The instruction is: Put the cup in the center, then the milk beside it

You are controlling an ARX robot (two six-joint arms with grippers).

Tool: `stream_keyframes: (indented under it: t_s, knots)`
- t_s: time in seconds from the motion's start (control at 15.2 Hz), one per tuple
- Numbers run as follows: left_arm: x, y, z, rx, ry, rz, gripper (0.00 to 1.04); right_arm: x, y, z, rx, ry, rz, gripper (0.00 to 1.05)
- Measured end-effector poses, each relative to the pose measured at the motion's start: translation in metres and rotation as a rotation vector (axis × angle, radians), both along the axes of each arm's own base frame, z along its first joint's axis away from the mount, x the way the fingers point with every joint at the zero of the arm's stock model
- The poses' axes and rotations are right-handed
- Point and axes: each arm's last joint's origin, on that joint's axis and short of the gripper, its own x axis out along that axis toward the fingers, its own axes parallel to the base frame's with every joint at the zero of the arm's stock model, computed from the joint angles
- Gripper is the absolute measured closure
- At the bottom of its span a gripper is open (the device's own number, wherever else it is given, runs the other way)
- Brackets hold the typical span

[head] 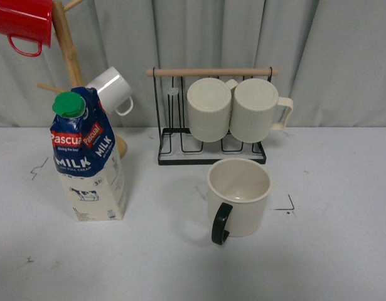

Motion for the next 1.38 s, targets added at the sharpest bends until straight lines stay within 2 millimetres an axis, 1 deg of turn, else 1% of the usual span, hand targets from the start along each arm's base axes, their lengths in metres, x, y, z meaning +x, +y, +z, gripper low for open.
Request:
stream_keyframes:
  t_s: [0.07, 0.13, 0.26, 0.33, 0.39, 0.46, 0.53, 0.59, 0.66, 0.72, 0.79, 0.86, 0.92, 1.05, 1.18, 1.38]
  knots:
    - [0.000, 0.000, 0.000, 0.000, 0.000, 0.000, 0.07, 0.000, 0.000, 0.000, 0.000, 0.002, 0.000, 1.03]
    - [0.000, 0.000, 0.000, 0.000, 0.000, 0.000, 0.07, 0.000, 0.000, 0.000, -0.001, 0.001, 0.000, 0.93]
    - [0.000, 0.000, 0.000, 0.000, 0.000, 0.000, 0.07, 0.000, 0.000, 0.000, -0.001, 0.001, 0.000, 0.67]
    - [0.000, 0.000, 0.000, 0.000, 0.000, 0.000, 0.07, 0.000, 0.000, 0.000, -0.001, 0.001, 0.000, 0.57]
    - [0.000, 0.000, -0.002, -0.012, 0.042, -0.003, 0.07, 0.000, 0.000, 0.000, -0.001, 0.001, 0.000, 0.44]
    - [0.002, 0.003, 0.003, -0.110, 0.307, -0.021, 0.07, 0.000, 0.000, 0.000, -0.001, 0.000, 0.000, 0.31]
    - [0.016, 0.009, 0.023, -0.206, 0.384, 0.013, 0.07, 0.000, 0.000, 0.000, -0.001, 0.000, 0.001, 0.18]
    - [0.047, 0.012, 0.077, -0.203, 0.215, 0.001, 0.07, 0.000, 0.000, 0.000, -0.001, 0.001, 0.001, 0.06]
    - [0.098, 0.006, 0.084, -0.191, 0.196, -0.052, 0.07, 0.000, 0.000, 0.000, -0.001, 0.001, 0.001, 0.06]
    - [0.127, 0.002, 0.074, -0.174, 0.234, -0.068, 0.07, 0.000, 0.000, 0.000, -0.001, 0.001, 0.001, 0.06]
    - [0.150, 0.000, 0.065, -0.160, 0.265, -0.073, 0.07, 0.000, 0.000, 0.000, -0.001, 0.001, 0.001, 0.06]
    - [0.170, -0.002, 0.061, -0.145, 0.275, -0.081, 0.07, 0.000, 0.000, 0.000, -0.001, 0.001, 0.001, 0.06]
    - [0.186, -0.004, 0.060, -0.132, 0.276, -0.079, 0.07, 0.000, 0.000, 0.000, -0.001, 0.001, 0.001, 0.06]
    - [0.210, -0.009, 0.054, -0.119, 0.295, -0.095, 0.07, 0.000, 0.000, 0.000, -0.001, 0.001, 0.001, 0.06]
    - [0.226, -0.019, 0.042, -0.125, 0.345, -0.143, 0.07, 0.000, 0.000, 0.000, -0.001, 0.001, 0.001, 0.06]
    - [0.233, -0.029, 0.042, -0.125, 0.347, -0.188, 0.07, 0.000, 0.000, 0.000, -0.001, 0.001, 0.001, 0.06]
